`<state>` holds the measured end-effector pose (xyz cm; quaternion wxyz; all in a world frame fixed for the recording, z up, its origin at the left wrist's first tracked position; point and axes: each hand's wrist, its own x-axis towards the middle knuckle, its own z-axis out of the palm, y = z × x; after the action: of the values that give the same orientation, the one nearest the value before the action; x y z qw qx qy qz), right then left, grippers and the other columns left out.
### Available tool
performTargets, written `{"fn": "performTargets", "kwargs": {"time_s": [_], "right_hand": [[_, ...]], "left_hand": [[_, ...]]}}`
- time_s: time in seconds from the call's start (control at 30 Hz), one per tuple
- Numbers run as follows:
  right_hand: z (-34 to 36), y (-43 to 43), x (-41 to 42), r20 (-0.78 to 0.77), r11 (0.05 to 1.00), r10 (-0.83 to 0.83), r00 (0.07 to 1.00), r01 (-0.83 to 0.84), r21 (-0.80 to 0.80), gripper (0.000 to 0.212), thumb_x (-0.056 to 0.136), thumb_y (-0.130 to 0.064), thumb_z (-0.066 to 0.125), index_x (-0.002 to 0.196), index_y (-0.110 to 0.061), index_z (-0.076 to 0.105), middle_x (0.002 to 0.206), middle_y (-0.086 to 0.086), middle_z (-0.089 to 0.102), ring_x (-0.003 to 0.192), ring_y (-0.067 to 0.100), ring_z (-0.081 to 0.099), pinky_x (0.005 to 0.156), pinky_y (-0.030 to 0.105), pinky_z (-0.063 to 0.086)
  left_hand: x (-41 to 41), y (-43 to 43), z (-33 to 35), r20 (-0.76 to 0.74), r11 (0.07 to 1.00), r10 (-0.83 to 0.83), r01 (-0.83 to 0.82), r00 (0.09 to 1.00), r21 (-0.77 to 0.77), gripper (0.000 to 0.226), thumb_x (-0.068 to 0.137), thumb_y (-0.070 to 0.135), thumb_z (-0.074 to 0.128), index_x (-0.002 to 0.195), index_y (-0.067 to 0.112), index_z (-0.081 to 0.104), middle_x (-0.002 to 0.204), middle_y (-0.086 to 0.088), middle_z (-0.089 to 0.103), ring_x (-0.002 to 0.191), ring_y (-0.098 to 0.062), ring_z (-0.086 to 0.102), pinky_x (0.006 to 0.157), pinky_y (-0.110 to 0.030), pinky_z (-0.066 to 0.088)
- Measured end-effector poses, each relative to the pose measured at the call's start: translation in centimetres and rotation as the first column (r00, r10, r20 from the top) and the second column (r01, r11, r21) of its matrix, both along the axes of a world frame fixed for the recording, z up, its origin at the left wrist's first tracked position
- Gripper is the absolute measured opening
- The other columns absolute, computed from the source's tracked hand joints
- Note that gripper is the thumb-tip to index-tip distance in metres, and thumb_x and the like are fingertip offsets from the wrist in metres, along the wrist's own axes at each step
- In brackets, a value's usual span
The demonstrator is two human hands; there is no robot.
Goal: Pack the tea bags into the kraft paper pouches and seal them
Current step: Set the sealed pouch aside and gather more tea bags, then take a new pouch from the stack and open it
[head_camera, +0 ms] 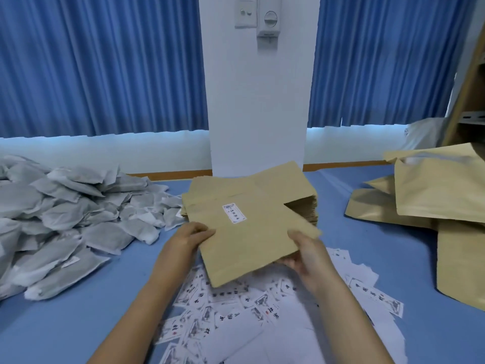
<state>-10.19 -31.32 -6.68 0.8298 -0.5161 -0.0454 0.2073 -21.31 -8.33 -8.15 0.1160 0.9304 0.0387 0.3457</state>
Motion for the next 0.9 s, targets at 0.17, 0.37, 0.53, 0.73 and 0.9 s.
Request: {"fn": "performTargets", "kwargs": {"time_s": [0.17,0.37,0.53,0.73,0.9], "right_hand": [[-0.1,2.2,-2.2,0.082,0.960,-0.110,0.991,0.128,-0.249,0.019,0.099,-0.013,0.044,0.082,-0.017,0.054,0.082,0.007,0.061,0.068,0.024,0.061,0.040,0.025,0.050],[-0.5,2.8,-3.4,0.081,0.987,-0.078,0.994,0.088,-0.136,0.022,0.101,-0.013,0.042,0.088,-0.015,0.059,0.079,0.007,0.068,0.059,0.019,0.066,0.044,0.026,0.052],[-0.8,2.7,-3.9,0.131,0.988,0.149,0.980,-0.143,-0.058,0.019,0.081,-0.008,0.071,0.098,-0.004,0.067,0.089,0.012,0.074,0.077,0.022,0.072,0.060,0.024,0.057],[-1.1,3.4,-4.6,0.226,0.940,0.333,0.915,-0.342,0.000,0.038,0.070,-0.010,0.074,0.103,0.006,0.066,0.104,0.022,0.070,0.101,0.030,0.068,0.086,0.033,0.055],[-1.3,3.4,-4.3,0.251,0.914,0.386,0.887,-0.404,0.022,0.043,0.072,-0.007,0.072,0.110,0.010,0.061,0.111,0.025,0.067,0.107,0.033,0.065,0.088,0.032,0.055]], "left_hand": [[-2.4,-2.3,1.1,0.126,0.996,-0.058,0.067,0.990,-0.062,0.034,0.089,0.013,0.046,0.114,0.012,0.069,0.118,-0.001,0.064,0.110,-0.015,0.057,0.096,-0.025,0.044],[-1.8,-6.7,0.0,-0.132,0.955,-0.266,0.280,0.955,0.098,0.029,0.091,0.026,0.063,0.117,0.013,0.069,0.124,0.001,0.064,0.110,-0.013,0.061,0.089,-0.029,0.052],[-2.3,-6.6,0.9,0.041,0.962,-0.244,0.247,0.969,-0.113,0.008,0.086,0.008,0.067,0.089,0.008,0.074,0.085,0.001,0.071,0.073,-0.010,0.063,0.067,-0.011,0.043],[-2.3,-6.8,1.4,0.102,0.936,-0.150,0.174,0.983,-0.307,0.004,0.080,0.005,0.074,0.082,0.007,0.077,0.076,-0.002,0.072,0.068,-0.012,0.065,0.065,-0.020,0.050],[-2.4,-7.1,1.6,0.063,0.801,-0.057,0.083,0.996,-0.593,0.014,0.074,0.011,0.080,0.067,0.021,0.074,0.066,0.010,0.069,0.064,0.001,0.062,0.061,-0.010,0.047]]}}
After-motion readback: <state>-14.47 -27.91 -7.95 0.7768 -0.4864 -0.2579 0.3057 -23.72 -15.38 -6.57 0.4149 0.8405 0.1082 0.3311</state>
